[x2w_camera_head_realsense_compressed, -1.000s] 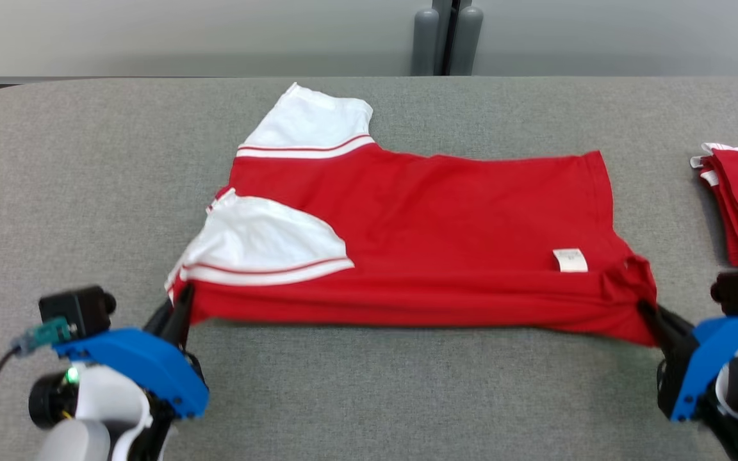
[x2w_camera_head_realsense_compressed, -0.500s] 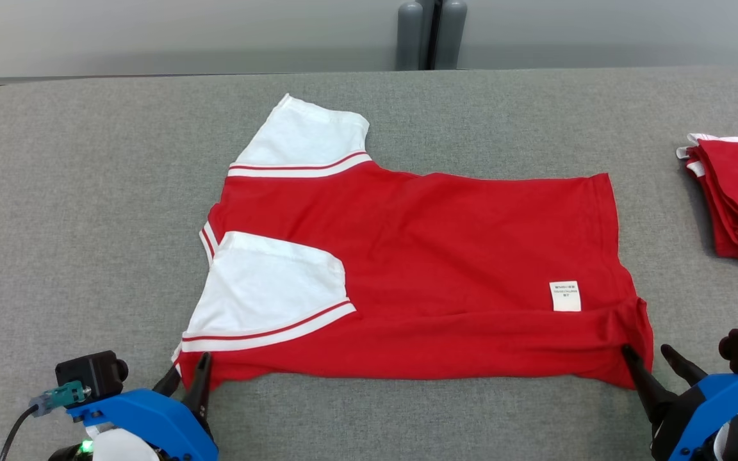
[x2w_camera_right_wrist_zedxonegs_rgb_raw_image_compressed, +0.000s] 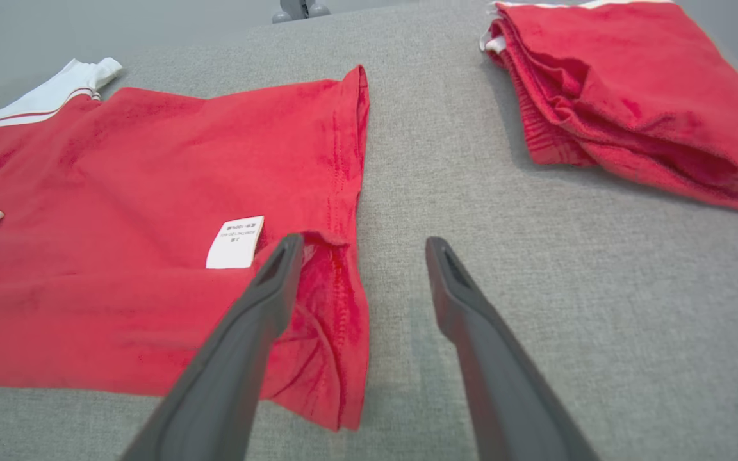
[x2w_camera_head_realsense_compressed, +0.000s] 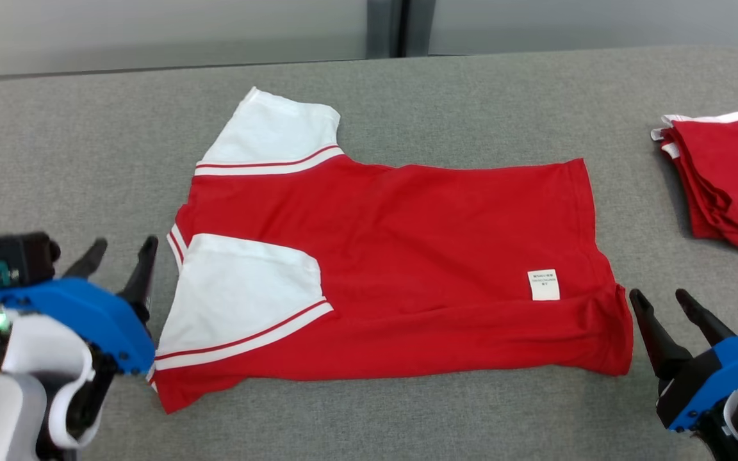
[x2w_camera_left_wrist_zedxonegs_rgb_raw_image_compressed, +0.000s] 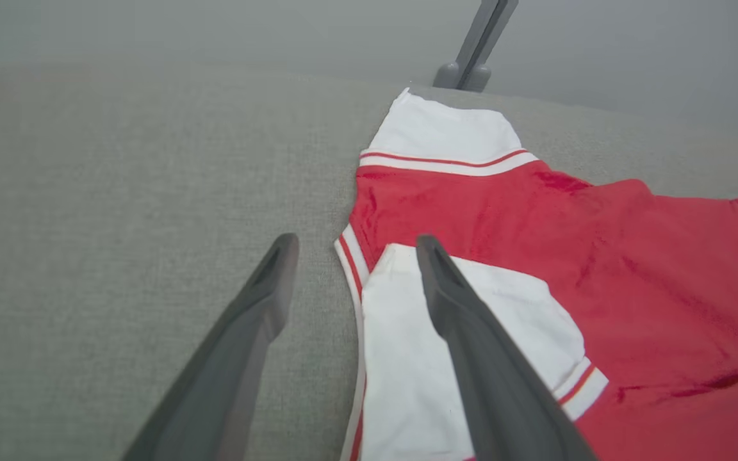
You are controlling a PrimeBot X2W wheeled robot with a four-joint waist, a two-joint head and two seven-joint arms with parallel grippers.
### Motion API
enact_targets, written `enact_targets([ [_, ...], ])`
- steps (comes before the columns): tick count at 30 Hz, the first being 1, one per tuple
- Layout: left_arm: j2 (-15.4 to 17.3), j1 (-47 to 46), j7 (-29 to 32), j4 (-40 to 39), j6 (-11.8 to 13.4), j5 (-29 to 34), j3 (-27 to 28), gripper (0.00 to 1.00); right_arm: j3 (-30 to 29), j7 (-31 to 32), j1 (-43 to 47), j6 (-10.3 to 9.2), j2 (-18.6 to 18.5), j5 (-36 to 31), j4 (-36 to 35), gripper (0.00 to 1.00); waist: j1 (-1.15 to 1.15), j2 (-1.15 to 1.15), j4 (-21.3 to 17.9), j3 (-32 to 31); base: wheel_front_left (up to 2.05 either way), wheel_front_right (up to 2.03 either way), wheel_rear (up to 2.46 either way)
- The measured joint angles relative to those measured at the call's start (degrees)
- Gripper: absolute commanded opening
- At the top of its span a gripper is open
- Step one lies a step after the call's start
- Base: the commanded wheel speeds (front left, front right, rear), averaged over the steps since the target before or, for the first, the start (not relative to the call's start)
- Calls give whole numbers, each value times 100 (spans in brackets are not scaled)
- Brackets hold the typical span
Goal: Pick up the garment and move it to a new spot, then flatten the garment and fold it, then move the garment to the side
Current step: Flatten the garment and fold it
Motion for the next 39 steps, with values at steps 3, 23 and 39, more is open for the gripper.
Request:
enact_targets([
  [3,188,-776,281,113,-215,230,-230,100,140,58,-224,0,-19,-25,-73,100,0,0,-120,124,0,0,0],
  [23,715,-4308,1697,2584,-646,684,-586,100,2016,-397,-2263,0,-162,287,453,100,2,1,-1494,1712,0,0,0],
  [39,1022,-4472,2597,2605,-503,464,-521,100,2483,-861,-2906,0,-377,586,1117,100,0,-1,-1835,1955,0,0,0],
])
